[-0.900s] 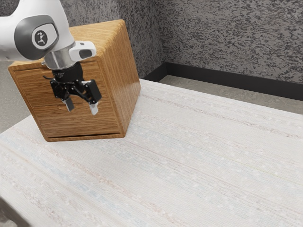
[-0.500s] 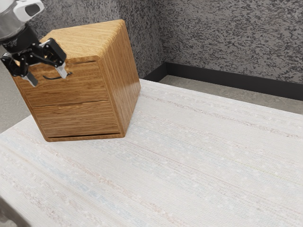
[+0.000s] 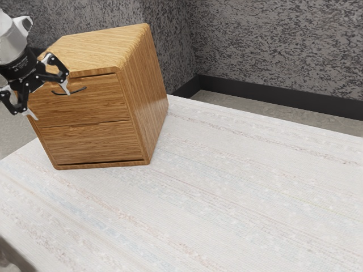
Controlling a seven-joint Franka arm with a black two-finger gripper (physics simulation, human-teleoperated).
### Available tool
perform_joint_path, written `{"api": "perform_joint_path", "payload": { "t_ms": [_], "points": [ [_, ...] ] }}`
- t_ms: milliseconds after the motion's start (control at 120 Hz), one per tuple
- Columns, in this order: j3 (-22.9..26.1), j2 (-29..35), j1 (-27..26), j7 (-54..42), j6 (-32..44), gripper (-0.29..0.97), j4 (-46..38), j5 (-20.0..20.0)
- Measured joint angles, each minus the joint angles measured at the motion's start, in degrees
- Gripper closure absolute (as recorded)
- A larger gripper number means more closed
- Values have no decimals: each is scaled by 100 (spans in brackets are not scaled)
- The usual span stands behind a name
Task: Pull the drawer handle with one arm to open the drawer
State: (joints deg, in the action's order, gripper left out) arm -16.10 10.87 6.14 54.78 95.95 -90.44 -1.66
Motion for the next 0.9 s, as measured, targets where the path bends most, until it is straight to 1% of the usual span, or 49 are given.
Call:
{"api": "perform_joint_path", "payload": {
  "t_ms": [50, 133, 408, 700, 900],
  "points": [
    [-38, 197, 62, 292, 341, 0, -437, -62],
    [-98, 405, 112, 727, 812, 0, -813, -118],
    [-52, 445, 94, 1901, 2070, 0, -1296, -173],
    [2, 568, 138, 2768, 2792, 0, -1798, -232],
    [-50, 600, 226, 3157, 3060, 0, -1845, -250]
  ]
}}
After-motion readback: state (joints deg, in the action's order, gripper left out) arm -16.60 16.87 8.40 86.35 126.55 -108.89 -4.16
